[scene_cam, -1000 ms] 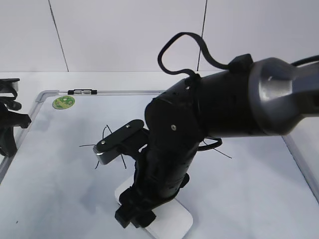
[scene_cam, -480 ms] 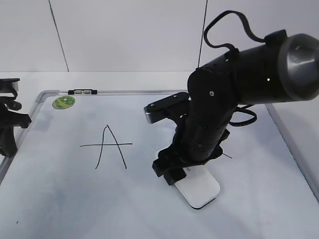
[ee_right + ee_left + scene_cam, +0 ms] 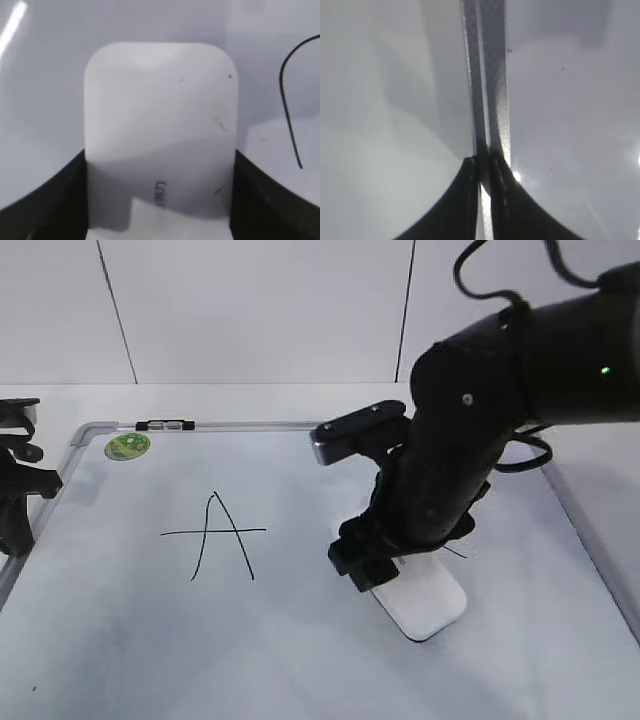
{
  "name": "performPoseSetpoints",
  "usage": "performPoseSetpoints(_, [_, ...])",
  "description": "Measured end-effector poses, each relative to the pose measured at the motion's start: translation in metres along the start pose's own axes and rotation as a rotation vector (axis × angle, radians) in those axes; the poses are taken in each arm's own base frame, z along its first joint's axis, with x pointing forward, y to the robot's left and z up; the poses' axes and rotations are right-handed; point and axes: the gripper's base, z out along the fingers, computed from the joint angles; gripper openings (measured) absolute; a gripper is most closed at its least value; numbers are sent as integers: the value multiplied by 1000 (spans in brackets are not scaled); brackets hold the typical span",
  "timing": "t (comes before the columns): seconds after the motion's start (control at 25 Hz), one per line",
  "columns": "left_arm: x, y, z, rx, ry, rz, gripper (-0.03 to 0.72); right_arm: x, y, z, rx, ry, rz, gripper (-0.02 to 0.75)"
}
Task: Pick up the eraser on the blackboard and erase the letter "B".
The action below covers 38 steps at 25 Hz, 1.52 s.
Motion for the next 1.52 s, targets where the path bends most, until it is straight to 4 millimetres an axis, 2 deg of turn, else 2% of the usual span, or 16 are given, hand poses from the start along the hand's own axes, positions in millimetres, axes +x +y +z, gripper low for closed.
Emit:
performPoseSetpoints(0.12, [0,0,0,0,0,0,17,0,3,-21,-24,-49,-5,551])
performPoseSetpoints(0.24, [0,0,0,0,4,0,17,3,19,-28,-46,-55,-53,551])
performPoseSetpoints(0.44, [0,0,0,0,4,0,17,12,69,-30,-94,-57,-186,551])
performPoseSetpoints(0.56, [0,0,0,0,5,0,17,18,93,-22,-121,-39,-239,551])
performPoseSetpoints(0.64, [0,0,0,0,5,0,17,20,100,-13,-129,-14,-248,551])
performPoseSetpoints(0.88, [1,0,0,1,7,0,17,21,106,17,-119,51,-254,551])
performPoseSetpoints(1.52, [1,0,1,1,9,0,17,17,107,21,-104,68,-269,550])
